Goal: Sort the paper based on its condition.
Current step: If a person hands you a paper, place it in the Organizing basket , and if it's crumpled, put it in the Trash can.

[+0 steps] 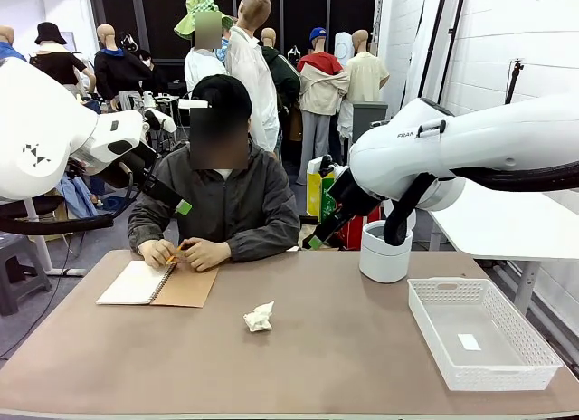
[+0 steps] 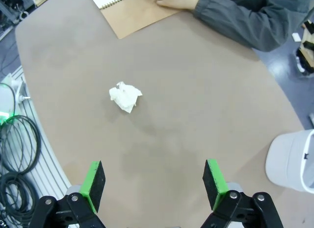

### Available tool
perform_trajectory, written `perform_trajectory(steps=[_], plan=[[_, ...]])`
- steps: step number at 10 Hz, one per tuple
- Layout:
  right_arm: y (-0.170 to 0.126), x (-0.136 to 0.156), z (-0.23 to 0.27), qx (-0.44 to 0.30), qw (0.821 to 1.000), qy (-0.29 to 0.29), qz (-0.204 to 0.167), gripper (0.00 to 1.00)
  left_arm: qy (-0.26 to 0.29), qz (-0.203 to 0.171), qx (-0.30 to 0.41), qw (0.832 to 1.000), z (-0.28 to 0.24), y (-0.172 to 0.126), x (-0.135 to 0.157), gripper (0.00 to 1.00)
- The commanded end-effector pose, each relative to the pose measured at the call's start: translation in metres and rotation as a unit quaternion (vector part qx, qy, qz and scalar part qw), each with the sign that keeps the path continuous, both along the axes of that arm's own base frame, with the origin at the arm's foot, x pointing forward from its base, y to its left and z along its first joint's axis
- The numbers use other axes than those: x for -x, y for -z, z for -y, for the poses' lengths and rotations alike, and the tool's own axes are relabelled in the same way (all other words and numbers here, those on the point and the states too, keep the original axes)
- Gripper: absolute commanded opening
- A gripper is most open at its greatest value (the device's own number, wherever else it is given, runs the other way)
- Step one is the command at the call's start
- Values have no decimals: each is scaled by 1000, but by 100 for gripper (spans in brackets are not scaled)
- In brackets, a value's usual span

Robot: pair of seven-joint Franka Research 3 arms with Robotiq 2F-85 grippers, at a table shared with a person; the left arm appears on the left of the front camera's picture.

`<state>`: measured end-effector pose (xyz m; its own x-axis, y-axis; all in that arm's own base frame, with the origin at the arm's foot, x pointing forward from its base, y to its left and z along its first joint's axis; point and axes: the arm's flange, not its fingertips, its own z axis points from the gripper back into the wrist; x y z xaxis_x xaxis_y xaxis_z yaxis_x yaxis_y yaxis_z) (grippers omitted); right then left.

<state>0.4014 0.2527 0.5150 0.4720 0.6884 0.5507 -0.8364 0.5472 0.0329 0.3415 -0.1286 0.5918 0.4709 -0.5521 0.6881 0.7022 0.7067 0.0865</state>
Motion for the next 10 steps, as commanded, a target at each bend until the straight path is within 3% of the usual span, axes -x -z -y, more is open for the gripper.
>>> perform_trajectory(steps=[1, 5, 10], plan=[[0, 0, 0, -1, 1000, 0, 0, 100, 1, -3, 1, 1000, -1, -2, -1, 100], [29, -38, -53, 73, 995, -56, -44, 100, 1, -3, 1, 1000, -1, -2, -1, 100], [73, -79, -117, 143, 982, -106, -64, 100, 1, -3, 1, 1000, -1, -2, -1, 100]])
